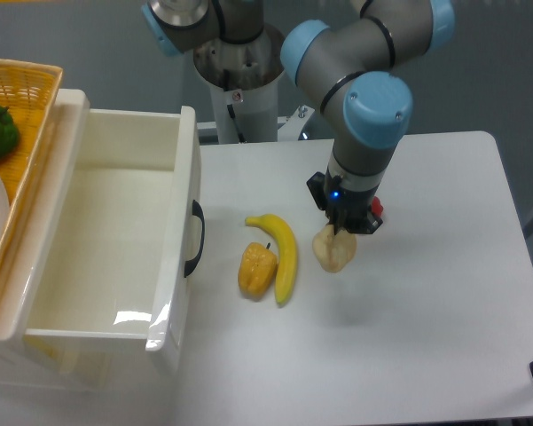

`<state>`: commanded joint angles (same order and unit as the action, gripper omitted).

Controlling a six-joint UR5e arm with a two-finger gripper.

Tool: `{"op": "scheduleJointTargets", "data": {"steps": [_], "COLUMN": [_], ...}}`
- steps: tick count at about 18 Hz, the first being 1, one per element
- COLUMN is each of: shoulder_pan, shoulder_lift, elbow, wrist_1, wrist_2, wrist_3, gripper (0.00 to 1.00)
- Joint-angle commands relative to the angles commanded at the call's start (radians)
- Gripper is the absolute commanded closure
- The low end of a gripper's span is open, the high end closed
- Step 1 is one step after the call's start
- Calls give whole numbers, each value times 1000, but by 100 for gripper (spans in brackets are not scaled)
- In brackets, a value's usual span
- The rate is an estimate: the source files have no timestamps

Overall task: Pick up the round bread
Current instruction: 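Lift the gripped bread bun up off the table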

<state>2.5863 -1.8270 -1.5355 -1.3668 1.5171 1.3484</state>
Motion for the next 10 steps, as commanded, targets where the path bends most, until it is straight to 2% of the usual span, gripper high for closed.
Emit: {"op": "scheduleJointTargets", "data": {"steps": [10], "shoulder_pan": [3], "shoulder_lift": [0], "elbow": [-14], "wrist_1": [0], "wrist_2": [3], "wrist_3": [2], "gripper": [90]}}
